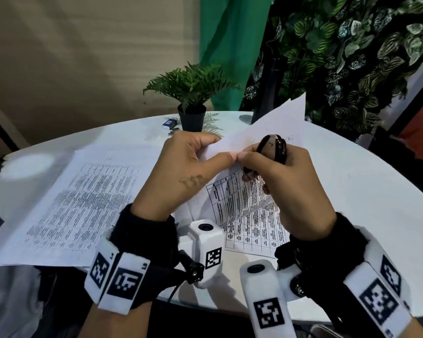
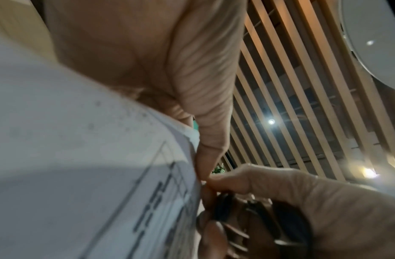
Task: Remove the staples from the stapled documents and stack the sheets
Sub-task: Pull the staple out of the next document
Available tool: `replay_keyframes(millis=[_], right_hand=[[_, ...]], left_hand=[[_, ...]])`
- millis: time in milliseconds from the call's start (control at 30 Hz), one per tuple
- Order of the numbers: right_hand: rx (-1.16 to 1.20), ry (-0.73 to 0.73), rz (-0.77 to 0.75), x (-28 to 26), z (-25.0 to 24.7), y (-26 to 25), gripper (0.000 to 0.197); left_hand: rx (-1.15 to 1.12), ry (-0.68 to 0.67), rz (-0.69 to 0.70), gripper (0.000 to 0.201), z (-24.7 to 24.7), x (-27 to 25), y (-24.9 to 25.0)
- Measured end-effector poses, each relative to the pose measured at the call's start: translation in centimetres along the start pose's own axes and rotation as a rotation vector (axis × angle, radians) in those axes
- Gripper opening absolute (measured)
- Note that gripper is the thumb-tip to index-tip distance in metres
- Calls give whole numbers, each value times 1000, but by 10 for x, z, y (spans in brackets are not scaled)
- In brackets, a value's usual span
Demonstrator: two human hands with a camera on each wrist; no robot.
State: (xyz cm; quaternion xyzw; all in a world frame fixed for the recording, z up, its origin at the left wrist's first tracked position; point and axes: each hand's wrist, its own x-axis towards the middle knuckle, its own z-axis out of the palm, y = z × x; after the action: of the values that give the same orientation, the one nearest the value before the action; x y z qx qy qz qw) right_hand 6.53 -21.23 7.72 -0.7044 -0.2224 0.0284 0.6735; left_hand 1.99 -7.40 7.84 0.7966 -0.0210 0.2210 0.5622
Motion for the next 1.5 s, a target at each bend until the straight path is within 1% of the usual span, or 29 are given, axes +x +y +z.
replay_keyframes(millis=[67,167,267,300,367,400,467,500,600,633,700,767,833,900,967,1000,1033,1100,1167,1200,1267,1333,1400,1433,1500], right_hand=[[-58,33,-85,2,2,1,14],[-269,119,-287,-1,7,4,22],[-501,138,-504,-6,10,3,25],[-572,144,-568,-7,11,4,24],[-684,159,-664,-7,11,5,17],[-715,164,-692,-7,10,6,13],[-710,162,-704,-6,9,6,11],[-667,155,-682,-5,9,6,12],[-482,119,-540,-1,8,4,16],[-459,109,-509,0,6,4,17],[-469,83,-505,3,4,3,17],[-551,63,-587,3,1,0,15],[-720,67,-725,3,-3,-3,17],[-860,54,-849,5,-6,-3,18],[-906,46,-913,7,-10,-2,15],[-886,51,-902,7,-11,-1,15],[-837,58,-859,8,-12,-1,16],[-666,41,-716,8,-12,-2,16],[-512,-17,-576,7,-12,-3,17],[-474,-40,-523,6,-13,-2,20],[-469,-57,-440,2,-15,0,25],[-576,-12,-368,-1,-21,6,23],[-816,50,-281,-1,-31,13,24],[-935,57,-227,-2,-35,15,26],[-1086,19,-127,-3,-42,17,23]], left_hand=[[-4,27,4,27,2,1,0],[-21,80,-20,23,4,4,-1],[-35,95,-59,20,5,3,-1],[-39,93,-71,21,4,3,-1],[-40,94,-89,30,5,1,-1],[-43,97,-104,32,4,1,-1],[-72,90,-139,30,5,2,0],[-90,81,-149,28,5,2,0],[-135,47,-141,26,3,4,0],[-130,33,-129,28,3,5,-1],[-101,21,-96,28,3,6,0],[-92,26,-97,27,5,5,3],[-104,36,-131,26,6,6,5],[-110,39,-175,30,8,8,4],[-140,27,-207,28,9,10,4],[-144,18,-204,30,9,11,4],[-135,3,-191,31,9,11,5],[-112,-35,-158,24,6,11,7],[-92,-36,-121,16,2,12,8],[-81,-22,-103,16,-1,13,8],[-43,-9,-79,22,-6,15,7],[0,-9,-61,23,-11,15,8],[33,-5,-38,24,-15,15,9],[48,-1,-29,25,-17,15,10],[77,0,-14,19,-18,16,12]])
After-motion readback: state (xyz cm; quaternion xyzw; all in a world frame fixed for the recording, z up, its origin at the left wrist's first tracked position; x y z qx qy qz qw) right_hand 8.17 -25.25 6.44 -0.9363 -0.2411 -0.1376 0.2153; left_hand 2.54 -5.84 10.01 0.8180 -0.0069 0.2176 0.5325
